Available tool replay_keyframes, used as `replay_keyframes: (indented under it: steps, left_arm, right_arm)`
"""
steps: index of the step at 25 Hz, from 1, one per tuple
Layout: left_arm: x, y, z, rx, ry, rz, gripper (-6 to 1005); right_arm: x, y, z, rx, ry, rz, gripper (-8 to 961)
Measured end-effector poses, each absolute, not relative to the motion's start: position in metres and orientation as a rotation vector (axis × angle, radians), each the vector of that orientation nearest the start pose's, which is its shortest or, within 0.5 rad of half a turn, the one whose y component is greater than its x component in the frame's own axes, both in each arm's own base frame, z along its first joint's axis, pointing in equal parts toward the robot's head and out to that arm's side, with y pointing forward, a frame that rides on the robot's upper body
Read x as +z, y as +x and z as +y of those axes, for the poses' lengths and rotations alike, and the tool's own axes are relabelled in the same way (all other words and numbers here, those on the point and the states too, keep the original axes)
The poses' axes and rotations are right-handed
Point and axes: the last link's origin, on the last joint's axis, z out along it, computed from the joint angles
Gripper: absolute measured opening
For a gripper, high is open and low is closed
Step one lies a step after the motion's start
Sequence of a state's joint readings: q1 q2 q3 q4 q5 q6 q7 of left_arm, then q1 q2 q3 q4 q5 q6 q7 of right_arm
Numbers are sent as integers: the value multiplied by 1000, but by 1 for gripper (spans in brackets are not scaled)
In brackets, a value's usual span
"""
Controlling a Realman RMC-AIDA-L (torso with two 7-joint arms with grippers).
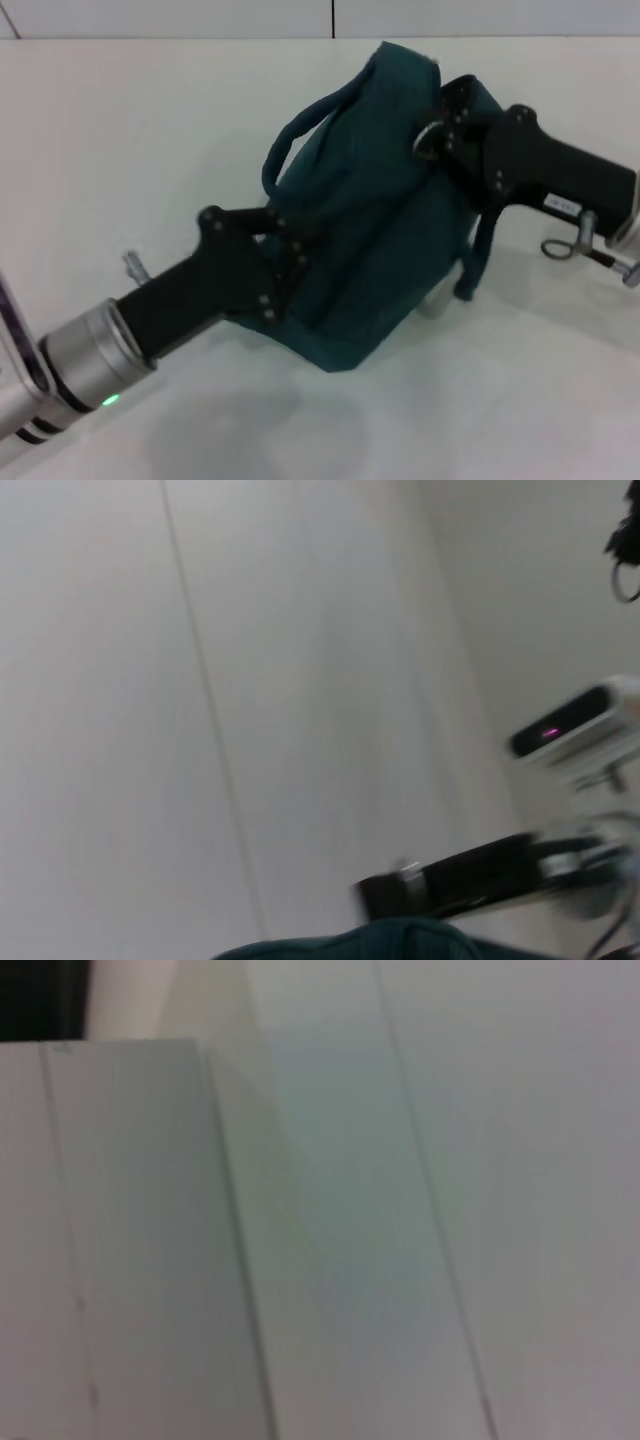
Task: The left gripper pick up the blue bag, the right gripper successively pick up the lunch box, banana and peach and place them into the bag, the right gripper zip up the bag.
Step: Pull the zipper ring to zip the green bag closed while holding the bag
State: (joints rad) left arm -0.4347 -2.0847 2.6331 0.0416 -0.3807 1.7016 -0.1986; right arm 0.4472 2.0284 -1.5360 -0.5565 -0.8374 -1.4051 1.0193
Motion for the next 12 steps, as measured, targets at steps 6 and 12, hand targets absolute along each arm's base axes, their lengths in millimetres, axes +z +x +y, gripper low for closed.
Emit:
replay_keyframes:
  steps: [6, 12]
  left_arm:
    - [-48, -270, 255, -1047, -2163, 22, 64]
    - [-45, -271, 262, -1024, -2139, 12, 68]
  right_arm:
    - [-34, 192, 312, 1346, -2499, 297, 21]
    - [-27, 207, 322, 1348, -2341, 391, 21]
